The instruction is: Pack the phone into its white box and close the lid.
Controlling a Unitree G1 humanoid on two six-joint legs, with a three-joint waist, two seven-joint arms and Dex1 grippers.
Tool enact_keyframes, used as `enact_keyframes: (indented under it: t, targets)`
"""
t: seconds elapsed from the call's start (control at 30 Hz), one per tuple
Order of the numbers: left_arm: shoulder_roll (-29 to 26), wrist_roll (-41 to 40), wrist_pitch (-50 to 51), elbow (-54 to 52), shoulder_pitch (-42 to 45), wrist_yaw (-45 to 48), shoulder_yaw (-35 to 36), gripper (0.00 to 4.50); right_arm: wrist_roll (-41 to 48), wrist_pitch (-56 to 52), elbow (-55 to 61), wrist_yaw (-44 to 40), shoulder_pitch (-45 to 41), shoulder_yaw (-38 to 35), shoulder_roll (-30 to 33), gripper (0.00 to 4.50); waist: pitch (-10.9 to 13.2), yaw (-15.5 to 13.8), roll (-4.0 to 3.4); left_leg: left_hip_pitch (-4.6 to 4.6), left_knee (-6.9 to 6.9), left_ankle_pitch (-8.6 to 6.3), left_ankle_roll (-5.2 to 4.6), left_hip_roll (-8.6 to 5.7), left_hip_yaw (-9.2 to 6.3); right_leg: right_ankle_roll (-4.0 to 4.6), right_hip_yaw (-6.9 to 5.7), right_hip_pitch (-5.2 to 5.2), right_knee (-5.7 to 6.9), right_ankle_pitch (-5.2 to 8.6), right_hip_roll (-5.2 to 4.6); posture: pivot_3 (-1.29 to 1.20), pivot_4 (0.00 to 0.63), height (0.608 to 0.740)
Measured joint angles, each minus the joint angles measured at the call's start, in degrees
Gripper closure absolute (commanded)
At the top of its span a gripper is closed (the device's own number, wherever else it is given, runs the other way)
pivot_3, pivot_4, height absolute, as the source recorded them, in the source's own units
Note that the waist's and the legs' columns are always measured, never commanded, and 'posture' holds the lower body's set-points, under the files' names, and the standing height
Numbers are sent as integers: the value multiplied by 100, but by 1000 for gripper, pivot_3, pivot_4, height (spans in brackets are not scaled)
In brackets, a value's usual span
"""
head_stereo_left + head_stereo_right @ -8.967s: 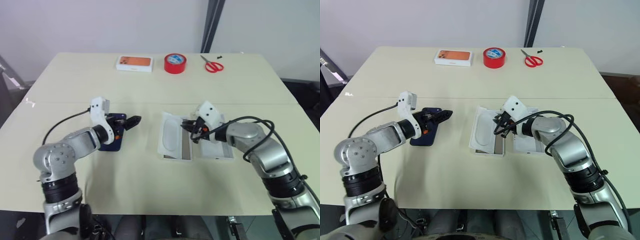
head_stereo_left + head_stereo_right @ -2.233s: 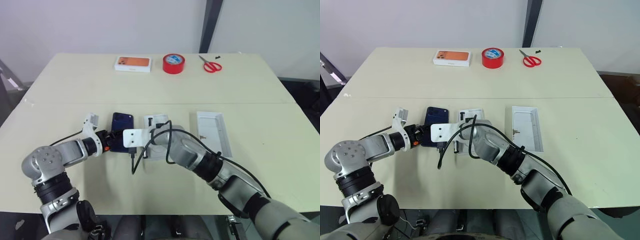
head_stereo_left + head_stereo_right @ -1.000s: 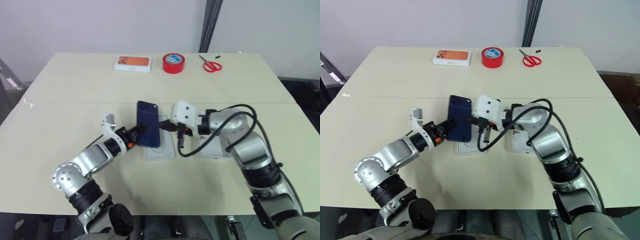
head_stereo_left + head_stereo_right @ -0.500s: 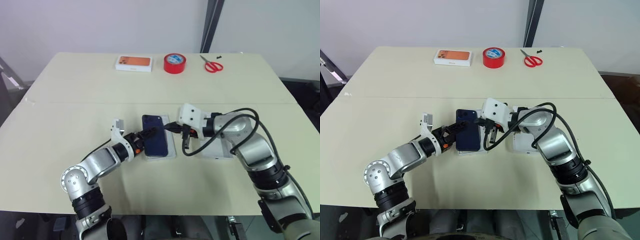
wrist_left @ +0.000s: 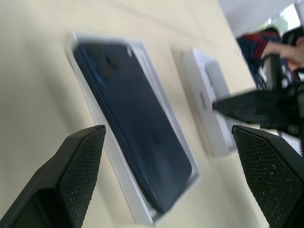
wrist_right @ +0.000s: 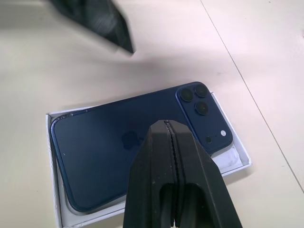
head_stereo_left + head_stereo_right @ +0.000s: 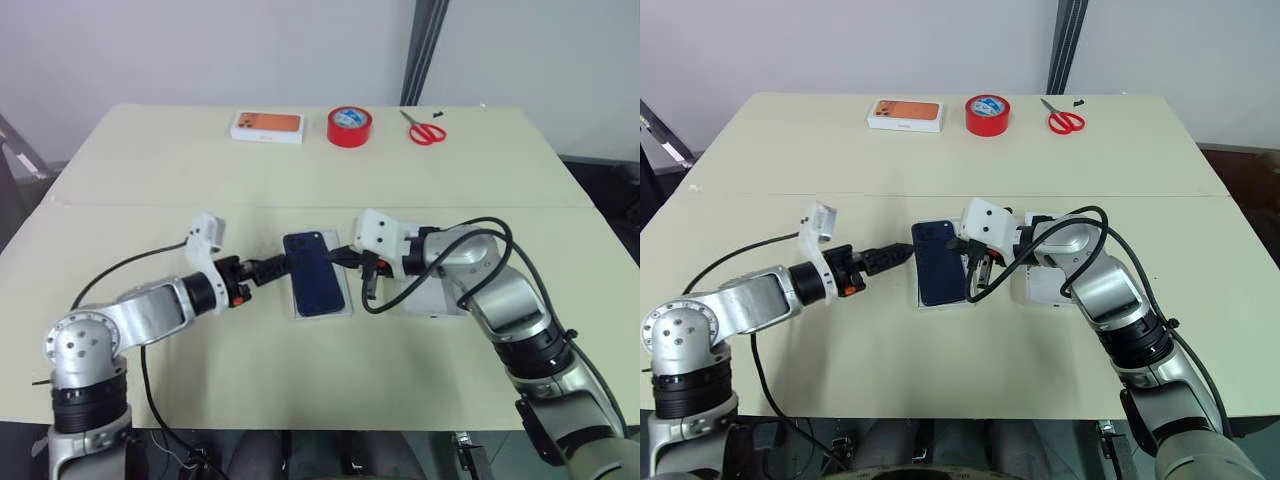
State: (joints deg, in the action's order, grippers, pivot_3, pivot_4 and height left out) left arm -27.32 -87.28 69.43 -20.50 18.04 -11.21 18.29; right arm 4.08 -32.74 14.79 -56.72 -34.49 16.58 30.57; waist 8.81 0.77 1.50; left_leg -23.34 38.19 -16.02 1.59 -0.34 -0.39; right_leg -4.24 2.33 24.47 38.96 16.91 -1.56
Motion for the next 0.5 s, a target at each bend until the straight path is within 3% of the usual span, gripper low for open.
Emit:
enact_keyframes:
  t: [0.03, 0.13, 0.2, 0.27, 0.5]
  targets:
    - [-132, 283, -185, -22, -4, 186, -26, 27, 3, -10, -3, 15, -3, 0, 0, 4500, 0, 4, 0, 0, 0, 0, 0, 0, 0, 0, 0, 0, 0, 0, 1, 0, 150, 733]
    - [-967, 1641, -785, -246, -224, 826, -446, 881, -11, -164, -92, 120, -47, 0, 14, 4500, 3, 38, -6, 4, -8, 1, 0, 0, 5, 2, 3, 0, -2, 1, 3, 0, 150, 733]
    - [-1467, 2750, -1395, -404, -531, 1352, -847, 1889, -46, -375, -216, 231, -93, 0, 15, 4500, 10, 32, -18, 4, -10, 1, 0, 0, 8, 4, 5, 0, -5, 2, 2, 0, 150, 733]
    - [-1590, 3355, -1797, -417, -750, 1859, -1078, 2893, -58, -662, -291, 382, -203, 15, -84, 4500, 13, 11, -22, 2, -10, 0, 0, 1, 9, 5, 4, 0, -7, 3, -2, 0, 150, 733]
    - [-1587, 4084, -2724, -156, -1227, 3233, -968, 2893, -195, -1273, -161, 942, -472, 764, -888, 4500, 14, 58, -22, -1, -13, -2, -5, 6, 8, 5, 2, 6, -9, 3, -6, 0, 150, 733]
